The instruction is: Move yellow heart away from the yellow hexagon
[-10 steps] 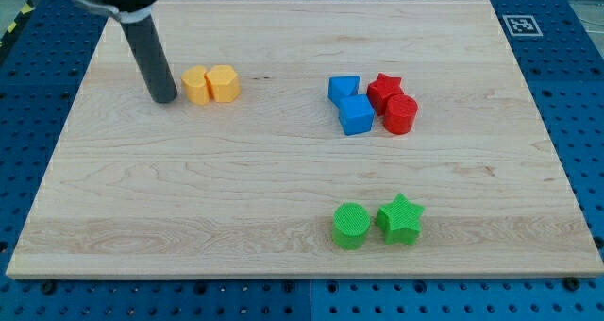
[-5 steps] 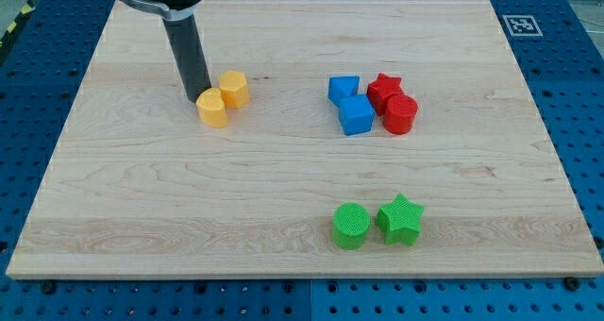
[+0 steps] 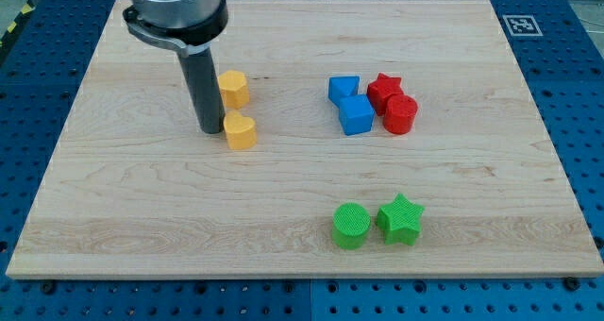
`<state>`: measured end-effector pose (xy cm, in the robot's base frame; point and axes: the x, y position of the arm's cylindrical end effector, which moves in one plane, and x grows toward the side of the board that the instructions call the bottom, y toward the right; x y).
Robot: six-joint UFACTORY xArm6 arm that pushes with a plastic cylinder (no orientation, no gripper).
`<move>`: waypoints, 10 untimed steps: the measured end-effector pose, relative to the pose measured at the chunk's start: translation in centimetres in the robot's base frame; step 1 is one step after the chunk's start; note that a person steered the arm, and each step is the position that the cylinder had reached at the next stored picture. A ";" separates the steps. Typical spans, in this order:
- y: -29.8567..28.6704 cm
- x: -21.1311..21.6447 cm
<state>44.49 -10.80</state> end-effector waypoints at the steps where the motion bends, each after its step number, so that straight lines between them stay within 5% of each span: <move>1: 1.4 -0.4; 10: 9.2 6.4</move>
<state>50.89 -1.58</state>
